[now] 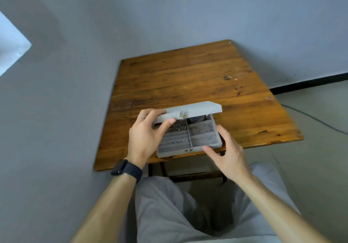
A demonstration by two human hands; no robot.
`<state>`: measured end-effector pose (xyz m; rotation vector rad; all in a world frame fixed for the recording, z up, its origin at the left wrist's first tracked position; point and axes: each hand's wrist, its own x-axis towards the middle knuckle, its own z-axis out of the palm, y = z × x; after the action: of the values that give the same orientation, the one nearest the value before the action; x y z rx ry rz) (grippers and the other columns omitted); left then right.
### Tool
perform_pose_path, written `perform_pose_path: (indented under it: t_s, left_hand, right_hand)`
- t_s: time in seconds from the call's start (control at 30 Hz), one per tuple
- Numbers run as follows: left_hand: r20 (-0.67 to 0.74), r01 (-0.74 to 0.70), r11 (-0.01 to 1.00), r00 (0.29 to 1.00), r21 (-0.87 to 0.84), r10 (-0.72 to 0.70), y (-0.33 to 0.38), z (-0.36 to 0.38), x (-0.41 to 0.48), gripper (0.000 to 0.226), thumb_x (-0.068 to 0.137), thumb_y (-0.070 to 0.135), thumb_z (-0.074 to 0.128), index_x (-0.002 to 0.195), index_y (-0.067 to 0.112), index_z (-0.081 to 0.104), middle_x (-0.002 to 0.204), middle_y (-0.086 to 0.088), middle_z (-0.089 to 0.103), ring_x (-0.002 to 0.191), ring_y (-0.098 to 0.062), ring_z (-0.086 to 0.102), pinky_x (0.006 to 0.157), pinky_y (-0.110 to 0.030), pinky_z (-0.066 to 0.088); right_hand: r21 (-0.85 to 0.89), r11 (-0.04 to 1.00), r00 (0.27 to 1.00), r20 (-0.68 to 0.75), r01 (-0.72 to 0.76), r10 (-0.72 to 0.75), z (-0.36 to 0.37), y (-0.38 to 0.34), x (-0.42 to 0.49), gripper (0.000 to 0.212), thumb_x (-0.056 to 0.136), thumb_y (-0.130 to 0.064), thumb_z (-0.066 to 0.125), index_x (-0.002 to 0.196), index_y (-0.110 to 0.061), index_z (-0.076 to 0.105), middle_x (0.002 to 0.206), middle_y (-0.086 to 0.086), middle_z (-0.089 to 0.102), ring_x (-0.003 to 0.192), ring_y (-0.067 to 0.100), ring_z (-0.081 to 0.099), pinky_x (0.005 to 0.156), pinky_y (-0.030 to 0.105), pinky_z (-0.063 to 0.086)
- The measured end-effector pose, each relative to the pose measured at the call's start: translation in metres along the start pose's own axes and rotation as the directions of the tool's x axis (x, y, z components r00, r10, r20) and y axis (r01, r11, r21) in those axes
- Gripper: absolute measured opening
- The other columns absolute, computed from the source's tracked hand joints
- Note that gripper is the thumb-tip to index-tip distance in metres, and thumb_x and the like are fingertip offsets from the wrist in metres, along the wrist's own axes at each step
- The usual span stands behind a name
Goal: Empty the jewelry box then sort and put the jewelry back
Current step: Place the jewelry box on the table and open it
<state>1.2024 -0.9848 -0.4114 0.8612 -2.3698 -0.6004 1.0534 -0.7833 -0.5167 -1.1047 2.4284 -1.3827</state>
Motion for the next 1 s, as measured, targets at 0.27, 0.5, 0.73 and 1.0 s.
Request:
perform_pose_path:
  t_s: [0.27,0.5,0.73,1.0]
  left_hand:
    - [-0.08,0.221,0.944,0.966,-0.245,-0.247,0.009,-0.012,0.067,0.053,0.089,0.064,0.061,0.132,0.032,0.058,0.118,0.004,0.066,0.106,-0.01,0.063,0.085,-0.023,0.051]
    - [-0.039,0.293,0.903,0.946,-0.314,-0.321,-0.003,-0.007,0.091,0.05,0.096,0.057,0.055,0.134,0.026,0.061,0.121,-0.001,0.071,0.115,-0.018,0.065,0.092,-0.026,0.048]
    - [-0.015,0.355,0.895,0.928,-0.27,-0.372,-0.017,0.003,0.106,0.041,0.102,0.04,0.053,0.139,0.023,0.057,0.124,-0.003,0.07,0.112,-0.022,0.066,0.097,-0.032,0.048]
    - [-0.056,0.343,0.919,0.931,-0.195,-0.36,-0.014,0.012,0.129,0.041,0.104,0.032,0.05,0.14,0.011,0.053,0.131,-0.009,0.063,0.122,-0.025,0.057,0.087,-0.025,0.038]
  right_hand:
    - [0.0,1.0,1.0,0.003,0.025,-0.025,-0.003,0.004,0.006,0.073,0.092,-0.051,0.057,0.153,-0.018,0.035,0.153,0.0,0.045,0.139,0.006,0.038,0.111,0.03,0.039]
    - [-0.07,0.998,0.98,0.196,-0.011,0.024,-0.013,0.007,0.02,0.091,0.081,-0.073,0.057,0.156,-0.035,0.023,0.148,-0.015,0.044,0.133,0.007,0.036,0.106,0.029,0.034]
    - [-0.119,0.993,0.964,0.261,-0.024,0.054,-0.02,0.01,0.034,0.099,0.07,-0.079,0.062,0.153,-0.042,0.023,0.142,-0.018,0.05,0.121,0.0,0.036,0.099,0.028,0.038]
    - [-0.175,0.984,0.963,0.267,0.02,0.028,-0.015,-0.003,0.049,0.096,0.078,-0.075,0.062,0.156,-0.037,0.02,0.144,-0.019,0.049,0.117,0.003,0.035,0.093,0.022,0.036]
